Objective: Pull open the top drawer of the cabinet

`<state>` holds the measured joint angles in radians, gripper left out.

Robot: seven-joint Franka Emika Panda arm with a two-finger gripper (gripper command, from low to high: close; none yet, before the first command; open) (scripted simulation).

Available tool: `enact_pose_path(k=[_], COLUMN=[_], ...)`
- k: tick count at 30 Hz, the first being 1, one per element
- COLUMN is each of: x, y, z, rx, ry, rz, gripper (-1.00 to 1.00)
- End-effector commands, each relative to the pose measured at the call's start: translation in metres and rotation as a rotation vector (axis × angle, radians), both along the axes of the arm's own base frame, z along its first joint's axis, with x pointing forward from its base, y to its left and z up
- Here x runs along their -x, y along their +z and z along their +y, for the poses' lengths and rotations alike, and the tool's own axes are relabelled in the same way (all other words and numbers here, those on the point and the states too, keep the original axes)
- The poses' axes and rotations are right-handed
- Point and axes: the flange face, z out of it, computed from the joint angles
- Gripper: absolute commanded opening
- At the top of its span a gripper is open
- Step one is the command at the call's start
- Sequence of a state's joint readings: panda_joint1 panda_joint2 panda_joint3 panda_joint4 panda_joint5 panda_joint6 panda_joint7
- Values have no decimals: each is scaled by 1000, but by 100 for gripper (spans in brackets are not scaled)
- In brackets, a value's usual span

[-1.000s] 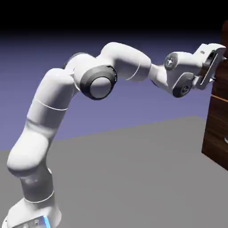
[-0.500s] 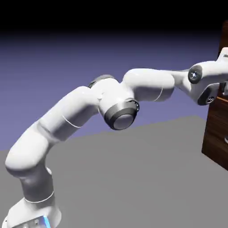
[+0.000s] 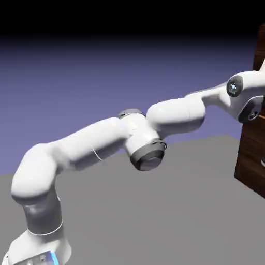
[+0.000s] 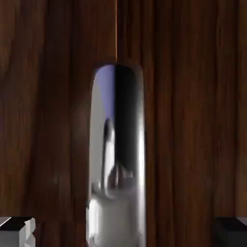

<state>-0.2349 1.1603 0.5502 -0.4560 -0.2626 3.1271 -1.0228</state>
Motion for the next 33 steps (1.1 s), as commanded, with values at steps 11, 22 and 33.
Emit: enact_pose_path(k=[11, 22, 33], x=[-3, 2, 17], y=[-12, -9, 1], z=[9, 2, 0], rx=[3, 0, 0], ry=[30, 14, 0], rz=[24, 20, -2], gripper=[-100, -100, -100])
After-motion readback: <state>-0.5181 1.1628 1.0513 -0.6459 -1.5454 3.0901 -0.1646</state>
